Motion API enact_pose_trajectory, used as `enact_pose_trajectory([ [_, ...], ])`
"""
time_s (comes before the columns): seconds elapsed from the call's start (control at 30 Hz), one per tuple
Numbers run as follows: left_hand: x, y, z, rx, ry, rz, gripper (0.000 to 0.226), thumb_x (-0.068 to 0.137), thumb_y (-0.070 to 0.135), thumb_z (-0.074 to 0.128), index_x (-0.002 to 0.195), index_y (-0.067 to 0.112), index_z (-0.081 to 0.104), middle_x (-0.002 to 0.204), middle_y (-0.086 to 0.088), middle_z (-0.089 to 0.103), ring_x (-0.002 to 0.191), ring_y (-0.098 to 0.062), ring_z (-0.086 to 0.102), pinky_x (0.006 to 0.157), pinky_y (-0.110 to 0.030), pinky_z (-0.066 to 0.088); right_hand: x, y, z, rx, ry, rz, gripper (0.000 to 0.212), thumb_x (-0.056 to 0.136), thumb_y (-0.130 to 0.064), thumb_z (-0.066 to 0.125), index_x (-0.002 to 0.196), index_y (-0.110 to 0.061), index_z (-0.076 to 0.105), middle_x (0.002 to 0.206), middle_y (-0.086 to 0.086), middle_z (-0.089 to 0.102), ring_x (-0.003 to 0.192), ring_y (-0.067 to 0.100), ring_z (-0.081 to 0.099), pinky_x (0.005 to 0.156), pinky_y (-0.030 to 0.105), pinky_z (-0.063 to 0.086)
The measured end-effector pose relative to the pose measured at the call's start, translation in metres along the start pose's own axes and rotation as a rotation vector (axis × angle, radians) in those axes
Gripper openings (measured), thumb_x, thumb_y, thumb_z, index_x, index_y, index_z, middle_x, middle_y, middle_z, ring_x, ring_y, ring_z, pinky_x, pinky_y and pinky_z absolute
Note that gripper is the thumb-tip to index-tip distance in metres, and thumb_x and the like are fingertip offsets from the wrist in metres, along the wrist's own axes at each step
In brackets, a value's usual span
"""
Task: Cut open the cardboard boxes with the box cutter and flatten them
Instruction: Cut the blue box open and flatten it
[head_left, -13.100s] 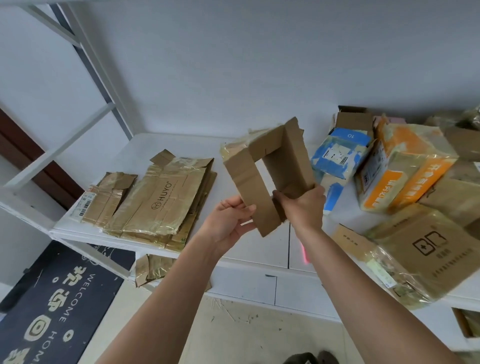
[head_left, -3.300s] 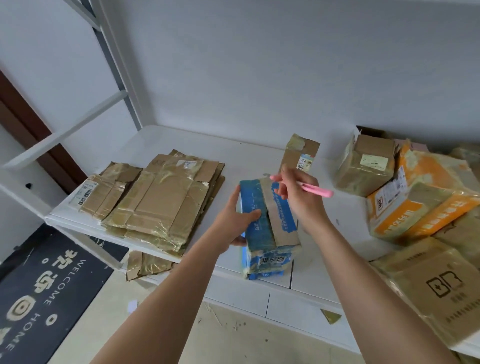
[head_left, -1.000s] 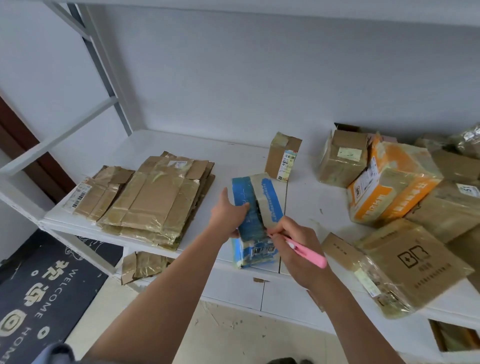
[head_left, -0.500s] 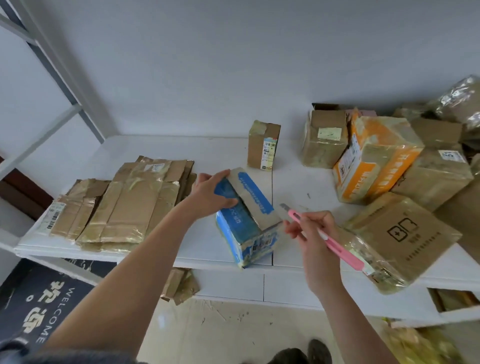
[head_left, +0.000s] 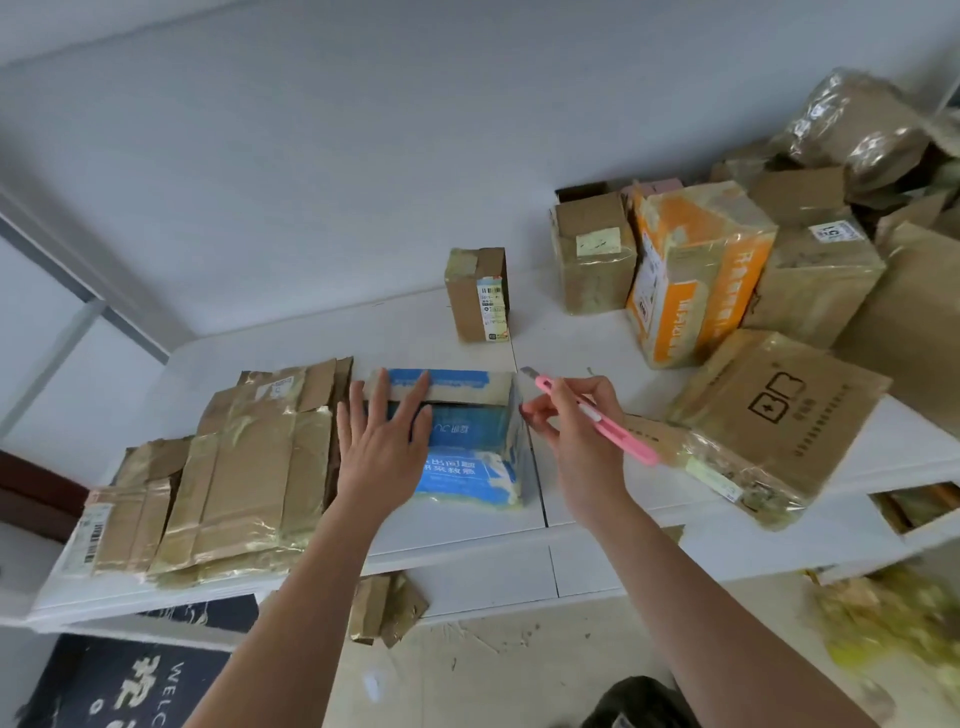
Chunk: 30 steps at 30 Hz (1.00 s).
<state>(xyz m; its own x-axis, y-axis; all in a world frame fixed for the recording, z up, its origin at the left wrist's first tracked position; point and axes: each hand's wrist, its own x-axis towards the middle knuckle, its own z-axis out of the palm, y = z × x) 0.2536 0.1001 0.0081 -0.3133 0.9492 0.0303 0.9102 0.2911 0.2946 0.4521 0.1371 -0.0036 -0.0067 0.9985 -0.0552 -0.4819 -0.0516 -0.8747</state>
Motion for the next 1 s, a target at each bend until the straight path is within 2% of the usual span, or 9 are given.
enact_pose_trajectory([
  [0.1,0.005,-0.007,0.004,0.044,-0.096,-0.019,0.076,0.077,0.08,0.001,0.149,0.056,0.0,0.163,0.007,-0.01,0.149,-0.025,-0.014,0.12,-0.044,-0.008,0.002,0.009,0.0,-0.101,-0.003,-0.031,0.01,0.1,-0.012,0.055,0.09,-0.015,0.055,0.077,0.012,0.07,0.078,0.023,0.07,0.08,0.038,0.059],
  [0.27,0.01,-0.007,0.0,0.05,-0.192,-0.047,0.097,0.06,0.096,0.011,0.148,0.057,-0.003,0.16,0.014,-0.017,0.147,-0.022,-0.02,0.119,-0.047,-0.007,0.001,0.016,0.0,-0.21,-0.001,-0.138,0.012,0.099,-0.008,0.055,0.087,-0.011,0.054,0.072,0.008,0.067,0.07,0.018,0.069,0.07,0.028,0.058],
  [0.4,0.01,-0.005,-0.006,0.041,-0.259,-0.046,0.109,0.053,0.099,0.022,0.149,0.055,-0.005,0.157,0.016,-0.024,0.146,-0.022,-0.025,0.118,-0.049,-0.007,0.002,0.017,0.002,-0.272,-0.029,-0.19,0.011,0.098,-0.006,0.055,0.088,-0.009,0.054,0.072,0.009,0.066,0.07,0.022,0.069,0.068,0.029,0.056],
  [0.53,0.008,-0.005,-0.008,0.027,-0.266,-0.029,0.112,0.051,0.098,0.027,0.149,0.054,-0.005,0.157,0.017,-0.026,0.145,-0.021,-0.026,0.118,-0.05,-0.007,0.006,0.017,0.0,-0.302,-0.02,-0.217,0.01,0.099,-0.006,0.055,0.089,-0.008,0.054,0.073,0.009,0.066,0.071,0.023,0.069,0.067,0.029,0.056],
  [0.8,0.009,-0.008,-0.005,0.03,-0.237,-0.022,0.11,0.054,0.096,0.027,0.15,0.052,-0.002,0.159,0.013,-0.023,0.147,-0.024,-0.023,0.118,-0.05,-0.006,0.01,0.014,-0.001,-0.416,-0.065,-0.267,0.009,0.099,-0.008,0.054,0.092,-0.002,0.053,0.075,0.006,0.066,0.069,0.023,0.069,0.072,0.051,0.059],
  [0.9,0.008,-0.009,-0.004,0.036,-0.233,-0.018,0.109,0.055,0.097,0.027,0.15,0.053,-0.003,0.159,0.013,-0.023,0.146,-0.025,-0.024,0.118,-0.051,-0.007,0.01,0.01,0.001,-0.536,-0.098,-0.347,0.01,0.099,-0.007,0.054,0.091,-0.001,0.051,0.076,-0.002,0.064,0.068,0.018,0.069,0.066,0.046,0.059],
  [1.0,0.009,-0.01,-0.003,0.034,-0.232,-0.018,0.109,0.054,0.098,0.023,0.149,0.053,-0.004,0.158,0.014,-0.024,0.146,-0.025,-0.024,0.118,-0.051,-0.007,0.013,0.004,0.002,-0.651,-0.159,-0.452,0.013,0.098,-0.005,0.054,0.087,-0.01,0.047,0.075,-0.004,0.062,0.063,0.014,0.066,0.058,0.038,0.057],
])
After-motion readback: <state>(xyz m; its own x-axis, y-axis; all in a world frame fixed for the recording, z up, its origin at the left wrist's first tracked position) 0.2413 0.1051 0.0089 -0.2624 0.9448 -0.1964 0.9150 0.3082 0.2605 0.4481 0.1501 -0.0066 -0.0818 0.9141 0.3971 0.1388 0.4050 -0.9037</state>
